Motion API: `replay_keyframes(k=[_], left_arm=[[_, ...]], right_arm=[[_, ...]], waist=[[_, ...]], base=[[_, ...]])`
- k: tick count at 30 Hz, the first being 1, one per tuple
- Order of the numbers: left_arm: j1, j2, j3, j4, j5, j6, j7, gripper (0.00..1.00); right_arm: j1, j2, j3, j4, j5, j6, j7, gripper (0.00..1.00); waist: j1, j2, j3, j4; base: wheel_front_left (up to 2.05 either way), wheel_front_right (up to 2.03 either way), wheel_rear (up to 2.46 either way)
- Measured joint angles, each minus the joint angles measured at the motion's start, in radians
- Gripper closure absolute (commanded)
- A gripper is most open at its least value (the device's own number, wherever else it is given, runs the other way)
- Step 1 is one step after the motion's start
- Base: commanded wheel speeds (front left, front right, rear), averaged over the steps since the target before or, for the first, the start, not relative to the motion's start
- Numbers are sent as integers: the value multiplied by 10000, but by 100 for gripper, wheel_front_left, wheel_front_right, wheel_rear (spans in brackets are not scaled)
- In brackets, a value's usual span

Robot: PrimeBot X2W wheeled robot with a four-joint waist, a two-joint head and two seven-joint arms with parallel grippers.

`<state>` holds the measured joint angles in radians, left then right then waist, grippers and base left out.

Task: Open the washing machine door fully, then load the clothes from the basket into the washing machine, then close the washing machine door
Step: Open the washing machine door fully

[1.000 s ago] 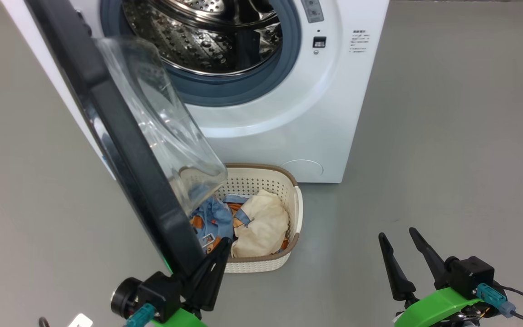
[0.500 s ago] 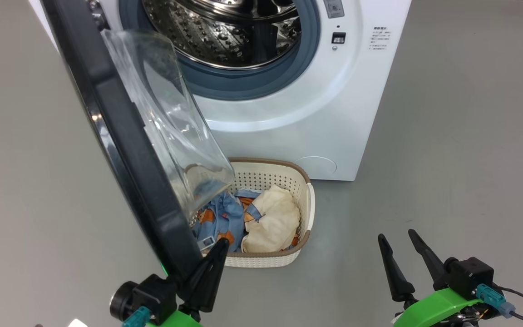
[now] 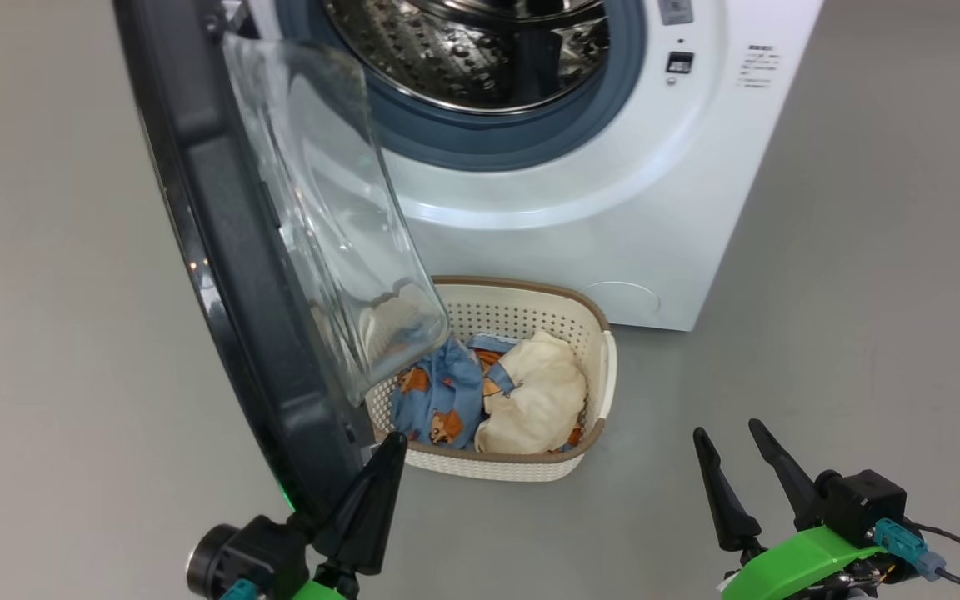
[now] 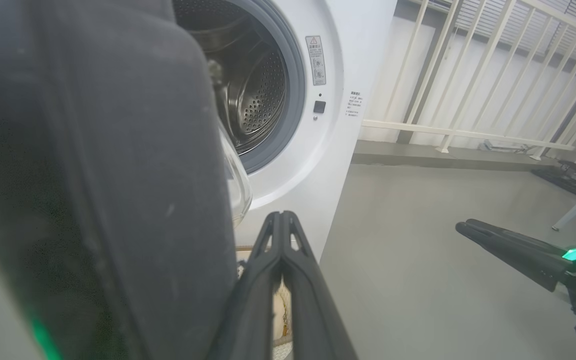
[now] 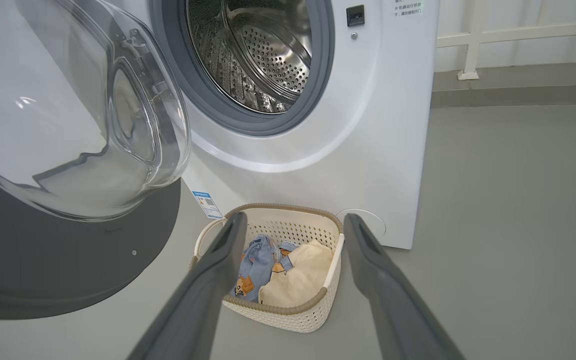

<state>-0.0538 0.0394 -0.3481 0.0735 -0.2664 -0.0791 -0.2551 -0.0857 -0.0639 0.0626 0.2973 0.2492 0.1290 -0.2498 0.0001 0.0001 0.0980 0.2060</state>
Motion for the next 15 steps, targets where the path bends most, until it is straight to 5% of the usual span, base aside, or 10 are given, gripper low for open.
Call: replay_keyframes(k=[15], left_arm=[[165,-12,719,-19,-33,330,-2,100]], right_arm=[[-155,-33,38,36,4,0,0,0]], waist=[[0,0,17,1093]], base=[[0,0,0]])
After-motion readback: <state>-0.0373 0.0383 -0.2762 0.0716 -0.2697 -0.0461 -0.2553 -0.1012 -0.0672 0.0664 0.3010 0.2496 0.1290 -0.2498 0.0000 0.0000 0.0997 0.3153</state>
